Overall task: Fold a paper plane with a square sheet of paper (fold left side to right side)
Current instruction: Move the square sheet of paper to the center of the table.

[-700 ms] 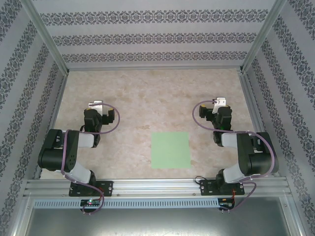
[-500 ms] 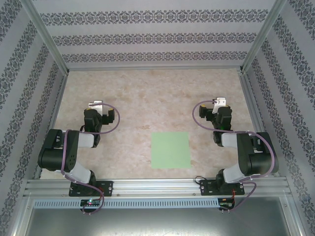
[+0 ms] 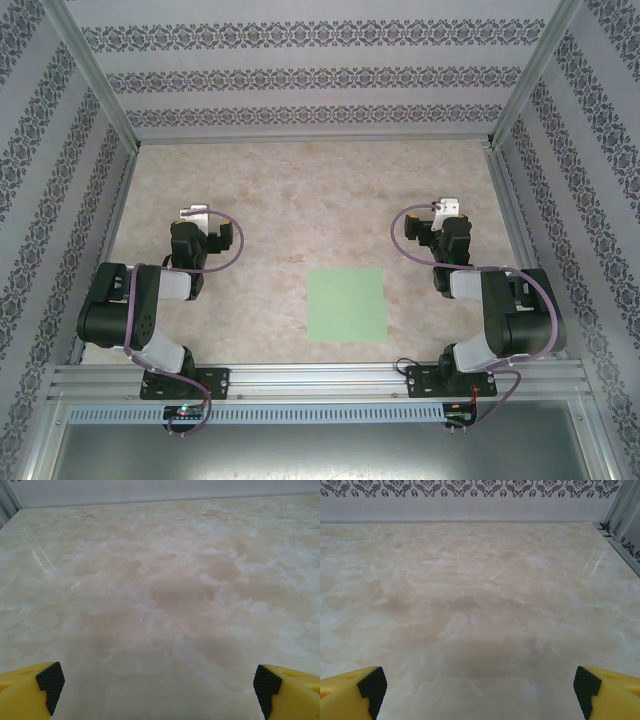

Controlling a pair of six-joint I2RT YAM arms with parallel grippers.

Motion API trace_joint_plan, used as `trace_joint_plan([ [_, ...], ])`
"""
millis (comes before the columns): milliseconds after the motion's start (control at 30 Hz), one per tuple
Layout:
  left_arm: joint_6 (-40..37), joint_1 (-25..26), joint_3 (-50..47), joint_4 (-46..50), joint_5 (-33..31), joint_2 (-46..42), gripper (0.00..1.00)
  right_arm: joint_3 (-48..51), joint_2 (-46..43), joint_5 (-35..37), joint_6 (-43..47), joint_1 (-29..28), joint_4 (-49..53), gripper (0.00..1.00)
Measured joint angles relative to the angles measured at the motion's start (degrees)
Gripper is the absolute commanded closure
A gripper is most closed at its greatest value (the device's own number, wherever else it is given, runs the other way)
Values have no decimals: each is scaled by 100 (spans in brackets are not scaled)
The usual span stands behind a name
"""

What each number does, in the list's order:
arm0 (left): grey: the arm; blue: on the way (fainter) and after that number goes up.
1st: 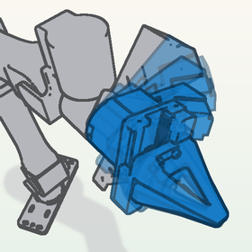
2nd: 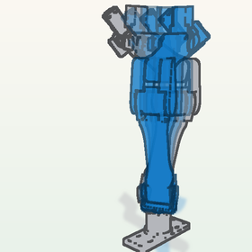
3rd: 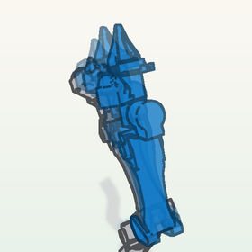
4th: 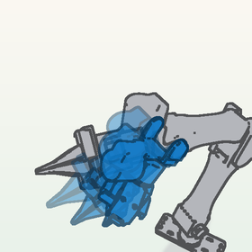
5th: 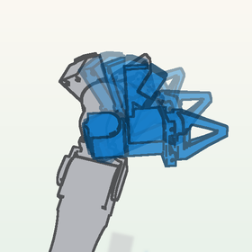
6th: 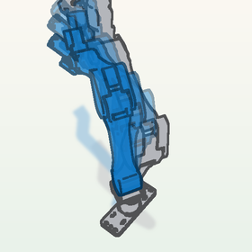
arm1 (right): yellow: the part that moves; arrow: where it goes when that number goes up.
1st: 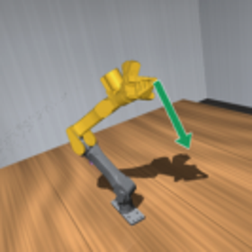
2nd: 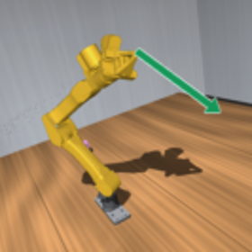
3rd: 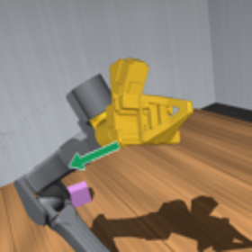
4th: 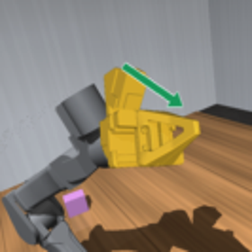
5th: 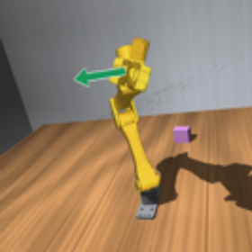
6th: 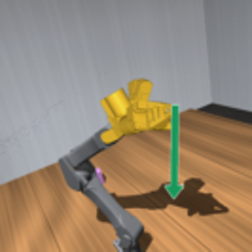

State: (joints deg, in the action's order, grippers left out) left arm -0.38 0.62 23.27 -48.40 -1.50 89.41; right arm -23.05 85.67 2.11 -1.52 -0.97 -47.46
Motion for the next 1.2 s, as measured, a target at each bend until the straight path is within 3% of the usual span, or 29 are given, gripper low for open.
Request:
trace_joint_plan([
  [133,2,0,28,382,-2,-186,0,-2,-28,33,-24,2,63,2],
  [400,472,7,588,2398,15,-2197,0,-402,-1587,188,-358,11,1860,2],
  [667,1495,323,975,4164,953,-3110,0,-892,-2686,-251,-1290,-59,3534,2],
  [800,1668,1217,1099,5014,1246,-3246,2,-1082,-2839,-433,-1582,-374,4295,2],
  [933,1725,2476,1486,5565,1318,-3053,11,-1193,-2865,-457,-1685,-623,4771,2],
  [1200,1668,4356,2557,6006,1176,-1141,27,-1349,-2863,-343,-1792,-684,5149,2],
])
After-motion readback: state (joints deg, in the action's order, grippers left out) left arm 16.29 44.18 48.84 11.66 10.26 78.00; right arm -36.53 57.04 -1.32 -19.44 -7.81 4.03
